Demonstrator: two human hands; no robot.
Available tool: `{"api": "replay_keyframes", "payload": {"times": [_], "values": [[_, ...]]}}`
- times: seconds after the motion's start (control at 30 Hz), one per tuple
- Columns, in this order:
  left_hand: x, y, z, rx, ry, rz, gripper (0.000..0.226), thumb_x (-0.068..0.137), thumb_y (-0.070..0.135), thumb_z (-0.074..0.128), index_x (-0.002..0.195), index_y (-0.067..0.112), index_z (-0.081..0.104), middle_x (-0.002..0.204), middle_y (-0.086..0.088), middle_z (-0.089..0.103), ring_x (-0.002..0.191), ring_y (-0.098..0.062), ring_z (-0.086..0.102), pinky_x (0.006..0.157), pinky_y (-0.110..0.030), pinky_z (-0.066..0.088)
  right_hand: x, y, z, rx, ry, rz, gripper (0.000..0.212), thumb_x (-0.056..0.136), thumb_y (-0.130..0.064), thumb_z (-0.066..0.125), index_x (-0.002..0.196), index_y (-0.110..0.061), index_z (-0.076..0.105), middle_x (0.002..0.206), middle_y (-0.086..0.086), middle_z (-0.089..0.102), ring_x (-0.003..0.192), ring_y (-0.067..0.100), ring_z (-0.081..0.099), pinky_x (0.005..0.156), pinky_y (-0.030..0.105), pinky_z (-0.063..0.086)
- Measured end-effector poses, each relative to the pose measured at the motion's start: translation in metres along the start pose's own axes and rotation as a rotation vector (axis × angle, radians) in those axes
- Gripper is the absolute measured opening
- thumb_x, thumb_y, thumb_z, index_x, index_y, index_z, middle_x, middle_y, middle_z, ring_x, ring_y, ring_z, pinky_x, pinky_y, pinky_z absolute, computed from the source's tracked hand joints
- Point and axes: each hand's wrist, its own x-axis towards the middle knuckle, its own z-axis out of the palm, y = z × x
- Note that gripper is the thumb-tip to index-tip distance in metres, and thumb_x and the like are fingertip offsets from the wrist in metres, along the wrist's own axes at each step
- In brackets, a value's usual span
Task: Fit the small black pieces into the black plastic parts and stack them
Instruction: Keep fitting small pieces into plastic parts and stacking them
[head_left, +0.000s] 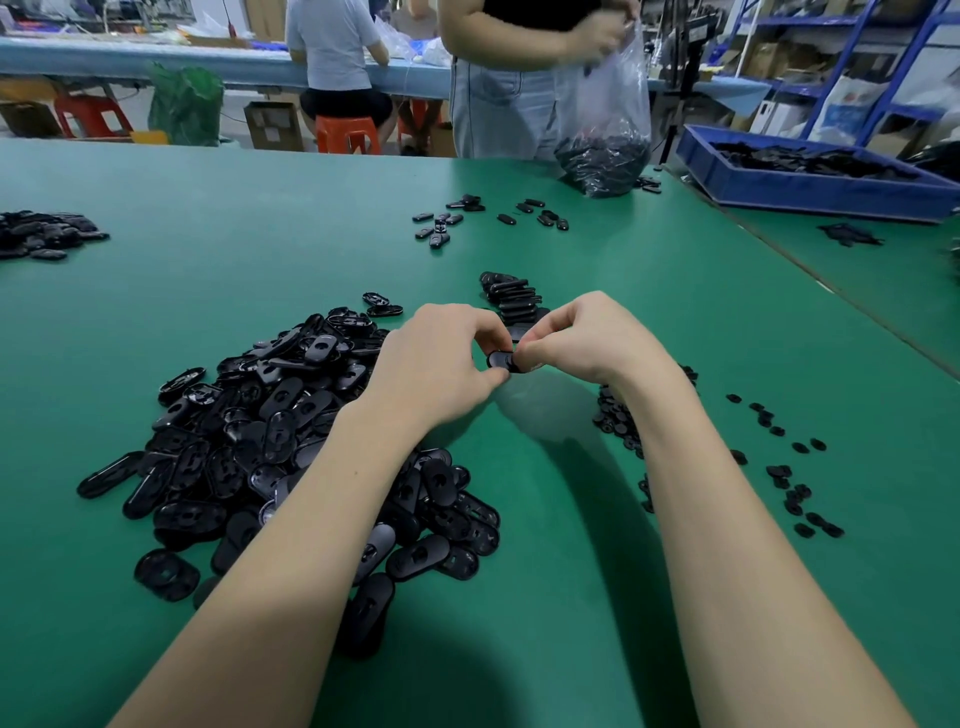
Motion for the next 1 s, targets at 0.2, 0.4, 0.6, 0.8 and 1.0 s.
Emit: {"api": "replay_keyframes", "payload": {"times": [0.2, 0.4, 0.6, 0.8, 1.0], "values": [[-0.001, 0.002, -0.002, 0.012, 0.007, 0.006, 0.011, 0.079, 0.037, 0.072, 0.086, 0.043, 0.066, 0.08, 0.024, 0.061, 0.075, -0.006, 0.052, 0.067, -0.027, 0.043, 0.001, -0.002, 0.004, 0.002, -0.002, 0.025, 0.005, 0.071, -0.028, 0.083, 0.072, -0.029, 0.078, 0.092, -0.005, 0.076, 0.089, 0.015, 0.066, 0.067, 0.025, 0.049], [-0.002, 0.003, -0.004, 0.085, 0.013, -0.004, 0.01, 0.078, 0.04, 0.073, 0.087, 0.043, 0.069, 0.062, 0.028, 0.049, 0.075, -0.008, 0.052, 0.065, -0.026, 0.036, 0.003, -0.002, 0.012, -0.057, 0.032, 0.066, 0.014, 0.068, -0.037, 0.084, 0.077, -0.03, 0.076, 0.089, -0.006, 0.073, 0.085, 0.017, 0.063, 0.076, 0.031, 0.052], [-0.001, 0.003, -0.007, -0.043, -0.019, 0.032, 0.011, 0.078, 0.027, 0.075, 0.088, 0.033, 0.073, 0.073, 0.023, 0.061, 0.064, -0.003, 0.056, 0.075, -0.026, 0.051, -0.001, 0.007, 0.007, 0.181, -0.039, 0.121, 0.03, 0.064, -0.047, 0.089, 0.082, -0.027, 0.075, 0.063, -0.016, 0.069, 0.06, 0.01, 0.047, 0.043, 0.017, 0.033], [-0.002, 0.002, -0.012, -0.254, -0.022, -0.085, 0.019, 0.08, 0.009, 0.072, 0.09, 0.025, 0.072, 0.087, 0.013, 0.071, 0.066, -0.011, 0.066, 0.062, -0.004, 0.042, 0.0, 0.016, 0.023, 0.479, -0.067, 0.135, 0.017, 0.071, -0.035, 0.09, 0.078, -0.026, 0.077, 0.068, -0.01, 0.065, 0.059, 0.01, 0.041, 0.04, 0.017, 0.023], [-0.002, -0.001, -0.011, -0.436, -0.06, -0.245, 0.008, 0.085, 0.019, 0.074, 0.091, 0.024, 0.076, 0.075, 0.007, 0.074, 0.065, -0.009, 0.065, 0.053, -0.008, 0.038, 0.003, 0.02, 0.025, 0.462, -0.055, 0.046, 0.018, 0.067, -0.037, 0.093, 0.071, -0.028, 0.077, 0.056, -0.015, 0.056, 0.045, 0.002, 0.039, 0.038, 0.014, 0.025]]}}
